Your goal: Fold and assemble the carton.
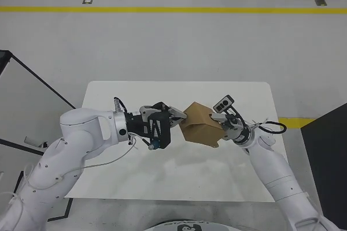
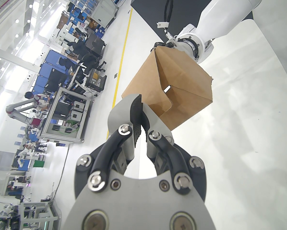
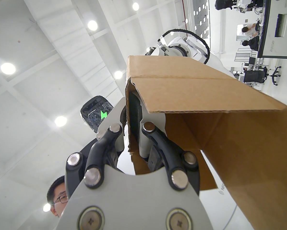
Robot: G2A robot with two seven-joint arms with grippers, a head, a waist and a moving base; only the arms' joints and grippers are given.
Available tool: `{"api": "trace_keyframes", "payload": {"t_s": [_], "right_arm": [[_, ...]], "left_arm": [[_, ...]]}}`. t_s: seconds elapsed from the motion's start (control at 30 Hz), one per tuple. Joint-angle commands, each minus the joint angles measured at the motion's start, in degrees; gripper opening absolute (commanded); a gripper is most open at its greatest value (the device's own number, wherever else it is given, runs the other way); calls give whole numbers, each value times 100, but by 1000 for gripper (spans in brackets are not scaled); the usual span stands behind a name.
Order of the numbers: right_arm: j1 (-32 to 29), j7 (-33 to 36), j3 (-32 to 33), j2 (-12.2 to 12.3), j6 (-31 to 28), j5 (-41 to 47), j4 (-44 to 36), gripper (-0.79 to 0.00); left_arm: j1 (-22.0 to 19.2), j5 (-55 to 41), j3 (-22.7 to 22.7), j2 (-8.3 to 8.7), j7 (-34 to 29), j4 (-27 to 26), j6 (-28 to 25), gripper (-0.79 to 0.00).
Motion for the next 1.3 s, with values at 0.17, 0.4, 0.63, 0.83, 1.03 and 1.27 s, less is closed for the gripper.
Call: {"api": "trace_keyframes", "payload": {"t_s": [0.17, 0.4, 0.63, 0.83, 1.03, 1.27], "right_arm": [[0, 0, 0, 0, 0, 0, 0, -785], [0, 0, 0, 0, 0, 0, 0, -785], [0, 0, 0, 0, 0, 0, 0, -785], [0, 0, 0, 0, 0, 0, 0, -785], [0, 0, 0, 0, 0, 0, 0, -785], [0, 0, 0, 0, 0, 0, 0, -785]], "left_arm": [[0, 0, 0, 0, 0, 0, 0, -785], [0, 0, 0, 0, 0, 0, 0, -785], [49, 123, 59, -7, 14, -172, 74, -785], [-98, 326, 304, -41, -1, -205, 58, -785], [-310, 517, 564, -91, -221, -129, 73, -785], [-391, 497, 625, -116, -306, -69, 66, -785]]}}
